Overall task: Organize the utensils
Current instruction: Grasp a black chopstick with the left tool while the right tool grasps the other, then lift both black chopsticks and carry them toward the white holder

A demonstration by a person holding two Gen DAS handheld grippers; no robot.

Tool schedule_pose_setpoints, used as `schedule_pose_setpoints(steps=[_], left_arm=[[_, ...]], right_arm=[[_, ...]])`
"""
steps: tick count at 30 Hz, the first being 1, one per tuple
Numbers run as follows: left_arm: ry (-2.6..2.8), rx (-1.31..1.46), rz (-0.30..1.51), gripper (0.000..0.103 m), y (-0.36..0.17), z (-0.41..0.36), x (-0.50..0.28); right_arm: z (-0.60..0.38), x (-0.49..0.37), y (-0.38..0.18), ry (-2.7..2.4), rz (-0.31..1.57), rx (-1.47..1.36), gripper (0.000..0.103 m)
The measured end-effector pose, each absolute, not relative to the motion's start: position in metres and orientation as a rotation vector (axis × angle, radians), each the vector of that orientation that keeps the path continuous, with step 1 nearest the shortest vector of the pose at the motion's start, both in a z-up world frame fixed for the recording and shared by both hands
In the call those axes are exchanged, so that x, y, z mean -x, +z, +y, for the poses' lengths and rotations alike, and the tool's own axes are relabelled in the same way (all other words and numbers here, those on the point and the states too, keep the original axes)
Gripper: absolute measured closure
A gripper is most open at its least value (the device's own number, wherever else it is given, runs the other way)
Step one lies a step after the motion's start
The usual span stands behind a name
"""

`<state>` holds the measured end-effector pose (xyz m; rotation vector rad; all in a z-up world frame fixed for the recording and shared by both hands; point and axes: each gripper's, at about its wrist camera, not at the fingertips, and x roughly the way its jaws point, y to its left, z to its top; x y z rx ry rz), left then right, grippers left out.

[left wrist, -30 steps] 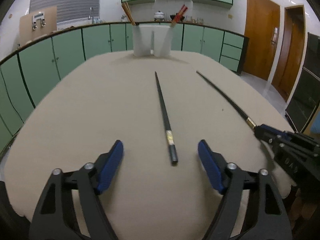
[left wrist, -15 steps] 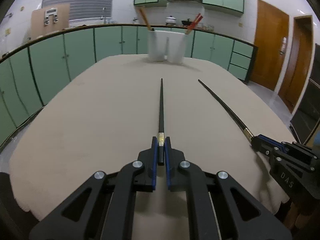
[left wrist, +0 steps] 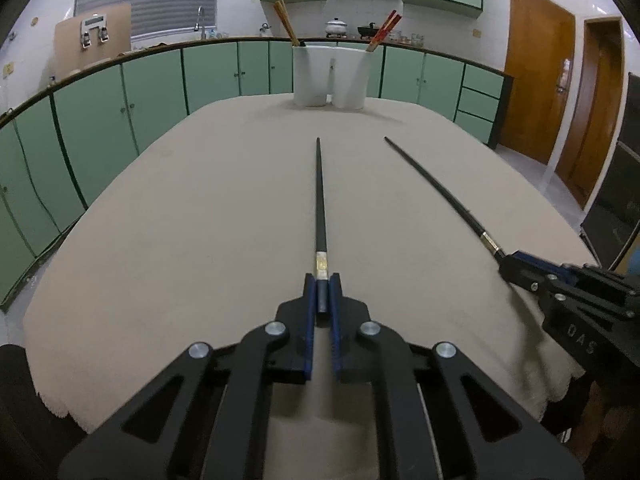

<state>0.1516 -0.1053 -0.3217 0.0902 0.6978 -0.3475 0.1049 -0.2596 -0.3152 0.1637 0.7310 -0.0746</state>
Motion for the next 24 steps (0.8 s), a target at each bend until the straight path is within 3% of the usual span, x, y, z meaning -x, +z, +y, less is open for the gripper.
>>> schedule_pose_setpoints(steps=[6,15,24], left_arm=[[-0.343,-0.064,0.696,0.097,-0.285,-0.099,-0.149],[-0.349,-0.043,0.639,0.097,-0.207,-0.083,-0.151],[-0.394,-0.070,0.668,0.097,-0.148,-0.087,-0.183]], right_arm=[[-0.262,-0.096,-0.285,-0.065,0.702,-0.186,0.097],[-0.267,-0.086,-0.189,-0.019,0.637,-0.140,0.097],[-0.270,-0.136,-0.119,0.082,0.673,-0.052,0.097]])
